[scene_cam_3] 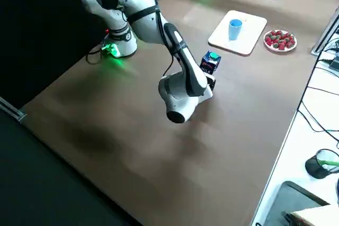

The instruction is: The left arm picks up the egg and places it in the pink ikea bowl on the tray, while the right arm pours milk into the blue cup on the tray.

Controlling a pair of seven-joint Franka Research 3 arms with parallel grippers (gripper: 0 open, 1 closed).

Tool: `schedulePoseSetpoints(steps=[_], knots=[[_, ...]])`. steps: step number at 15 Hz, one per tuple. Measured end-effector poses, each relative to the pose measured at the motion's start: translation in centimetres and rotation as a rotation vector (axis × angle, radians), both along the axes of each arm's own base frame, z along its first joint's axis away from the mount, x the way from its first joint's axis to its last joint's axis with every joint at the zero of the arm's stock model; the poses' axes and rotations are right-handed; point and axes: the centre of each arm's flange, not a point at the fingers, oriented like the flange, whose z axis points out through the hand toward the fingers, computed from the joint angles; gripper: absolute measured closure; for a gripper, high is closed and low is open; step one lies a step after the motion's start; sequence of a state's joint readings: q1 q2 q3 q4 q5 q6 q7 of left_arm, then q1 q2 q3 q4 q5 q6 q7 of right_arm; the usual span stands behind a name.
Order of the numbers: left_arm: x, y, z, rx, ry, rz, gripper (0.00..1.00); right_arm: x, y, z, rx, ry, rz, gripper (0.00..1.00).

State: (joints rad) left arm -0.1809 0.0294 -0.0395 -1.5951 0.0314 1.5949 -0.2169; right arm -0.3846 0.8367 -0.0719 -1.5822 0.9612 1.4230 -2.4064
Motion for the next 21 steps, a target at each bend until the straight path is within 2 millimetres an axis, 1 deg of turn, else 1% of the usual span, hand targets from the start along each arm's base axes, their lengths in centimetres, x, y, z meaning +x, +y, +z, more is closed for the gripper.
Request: schedulePoseSetpoints(steps=[2, 4, 5, 7, 9, 10, 11, 14, 15, 19, 20, 21], knots=[[0.0, 0.2, 0.1, 0.000, 0.000, 0.003, 0.00, -0.3, -0.3, -0.8, 0.010, -0.006, -0.003, 0.45], [-0.2, 0.3, 0.4, 0.000, -0.002, 0.005, 0.00, -0.6, -0.6, -1.2, 0.019, -0.010, -0.008, 0.45], [-0.4, 0.7, 0.7, 0.001, 0.001, 0.011, 0.00, -0.6, -0.7, -1.2, 0.023, -0.016, -0.008, 0.44], [-0.8, 2.1, 1.1, -0.012, 0.019, 0.029, 0.00, -0.7, -0.8, -1.3, 0.028, -0.018, -0.008, 0.44], [-1.0, 4.0, 1.6, -0.029, 0.024, 0.040, 0.00, -0.7, -0.8, -1.3, 0.030, -0.019, -0.009, 0.36], [-1.1, 4.6, 1.8, -0.033, 0.025, 0.040, 0.00, -0.7, -0.8, -1.3, 0.031, -0.019, -0.008, 0.36], [-1.4, 5.0, 2.0, -0.033, 0.027, 0.040, 0.00, -0.7, -0.7, -1.3, 0.035, -0.017, -0.007, 0.31], [-1.9, 5.1, 2.4, -0.031, 0.040, 0.040, 0.00, -0.8, -0.7, -1.3, 0.040, -0.014, -0.005, 0.05], [-1.9, 5.1, 2.4, -0.031, 0.040, 0.040, 0.00, -0.8, -0.8, -1.3, 0.040, -0.014, -0.008, 0.00], [-1.9, 5.3, 2.4, -0.032, 0.040, 0.035, 0.00, -1.1, -2.0, -1.3, 0.038, -0.007, -0.029, 0.00], [-1.9, 5.5, 2.4, -0.033, 0.040, 0.022, 0.00, -1.3, -2.3, -1.3, 0.039, 0.003, -0.037, 0.00], [-1.8, 6.4, 2.2, -0.034, 0.044, -0.003, 0.00, -1.6, -3.0, -1.2, 0.045, 0.013, -0.049, 0.00]])
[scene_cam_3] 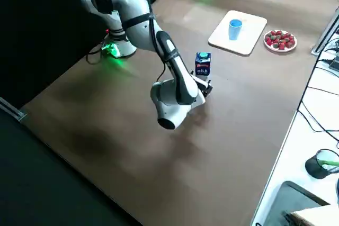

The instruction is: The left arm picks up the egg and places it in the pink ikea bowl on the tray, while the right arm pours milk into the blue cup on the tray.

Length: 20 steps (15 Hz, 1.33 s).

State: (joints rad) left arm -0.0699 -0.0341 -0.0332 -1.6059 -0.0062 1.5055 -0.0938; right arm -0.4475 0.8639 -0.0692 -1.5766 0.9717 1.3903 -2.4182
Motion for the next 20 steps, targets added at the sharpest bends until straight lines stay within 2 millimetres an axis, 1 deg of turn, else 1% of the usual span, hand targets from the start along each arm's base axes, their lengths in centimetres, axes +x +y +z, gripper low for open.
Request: schedulePoseSetpoints(steps=[2, 4, 6, 8, 10, 11, 14, 17, 20], knots=[[0.1, 0.6, -0.4, -0.001, 0.009, -0.012, 0.00, -0.3, -0.9, 0.0, 0.002, 0.004, -0.016, 0.00], [0.3, 0.5, -0.9, -0.001, 0.017, -0.014, 0.00, -0.8, -1.8, 0.3, 0.016, 0.007, -0.025, 0.00], [0.5, 0.4, -1.3, 0.000, 0.024, -0.017, 0.00, -1.1, -3.1, 1.0, 0.025, 0.018, -0.041, 0.00], [0.6, 0.3, -1.5, 0.000, 0.026, -0.019, 0.00, -1.1, -4.6, 2.2, 0.007, 0.051, -0.067, 0.00], [0.7, 0.2, -1.4, -0.001, 0.019, -0.020, 0.00, -0.5, -5.8, 4.3, -0.045, 0.089, -0.069, 0.00], [0.7, 0.2, -1.4, -0.001, 0.014, -0.020, 0.00, 0.0, -6.0, 5.5, -0.073, 0.126, -0.072, 0.00], [0.9, 0.2, -1.3, -0.002, 0.002, -0.020, 0.00, 1.1, -5.6, 8.8, -0.148, 0.265, -0.090, 0.00], [0.9, 0.2, -1.3, -0.002, -0.001, -0.020, 0.00, 2.4, -3.9, 11.9, -0.249, 0.374, -0.083, 0.00], [0.9, 0.1, -1.2, -0.003, -0.003, -0.021, 0.00, 4.6, -2.0, 16.2, -0.423, 0.497, -0.096, 0.00]])
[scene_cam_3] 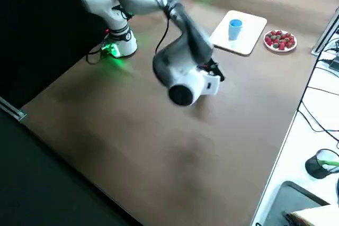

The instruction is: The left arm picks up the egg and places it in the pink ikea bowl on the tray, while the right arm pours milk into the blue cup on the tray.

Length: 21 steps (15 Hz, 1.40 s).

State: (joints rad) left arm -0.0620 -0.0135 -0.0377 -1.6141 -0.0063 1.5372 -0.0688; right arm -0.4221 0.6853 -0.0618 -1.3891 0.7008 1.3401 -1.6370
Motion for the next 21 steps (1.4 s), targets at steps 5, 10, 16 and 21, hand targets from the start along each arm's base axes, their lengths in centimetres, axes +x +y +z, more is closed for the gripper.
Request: schedulePoseSetpoints(steps=[5, 10, 16, 21], knots=[[0.0, 0.0, 0.0, 0.000, -0.003, 0.000, 0.00, 3.6, 7.1, 7.8, -0.436, 0.199, -0.003, 0.00], [0.2, 0.0, -0.1, -0.001, -0.006, 0.001, 0.00, 4.4, 13.3, 10.5, -0.596, 0.371, -0.174, 0.00], [0.3, 0.0, -0.3, -0.001, -0.006, 0.000, 0.00, 3.8, 21.2, 18.0, -0.848, 0.439, -0.413, 0.00], [0.6, 0.0, -0.8, 0.000, 0.004, 0.000, 0.00, 1.5, 21.5, 25.3, -0.891, 0.357, -0.504, 0.00]])
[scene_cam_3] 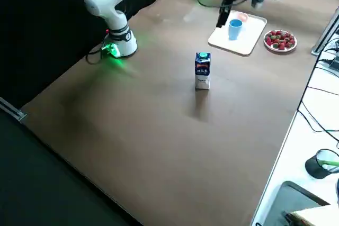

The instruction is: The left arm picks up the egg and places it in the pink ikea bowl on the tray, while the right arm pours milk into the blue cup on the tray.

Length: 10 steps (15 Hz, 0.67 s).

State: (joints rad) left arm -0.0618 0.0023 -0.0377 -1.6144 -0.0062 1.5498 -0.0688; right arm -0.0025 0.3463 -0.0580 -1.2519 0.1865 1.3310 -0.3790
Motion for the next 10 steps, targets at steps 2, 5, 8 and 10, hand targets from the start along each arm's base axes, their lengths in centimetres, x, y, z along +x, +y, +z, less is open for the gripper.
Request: schedulePoseSetpoints(steps=[2, 5, 8, 10], knots=[[0.1, 0.0, -0.1, 0.000, 0.002, 0.000, 0.00, -1.3, 0.3, 2.5, -0.080, -0.021, -0.023, 0.00], [0.1, -0.2, -0.2, 0.000, 0.002, -0.004, 0.00, -3.6, 1.6, 5.4, -0.141, -0.034, -0.139, 0.00], [0.1, -0.2, -0.2, 0.000, 0.002, -0.004, 0.00, -6.2, 1.1, 7.1, -0.147, -0.076, -0.191, 0.00], [0.1, -0.2, -0.2, 0.000, 0.002, -0.003, 0.00, -7.1, 0.6, 6.8, -0.141, -0.120, -0.209, 0.00]])
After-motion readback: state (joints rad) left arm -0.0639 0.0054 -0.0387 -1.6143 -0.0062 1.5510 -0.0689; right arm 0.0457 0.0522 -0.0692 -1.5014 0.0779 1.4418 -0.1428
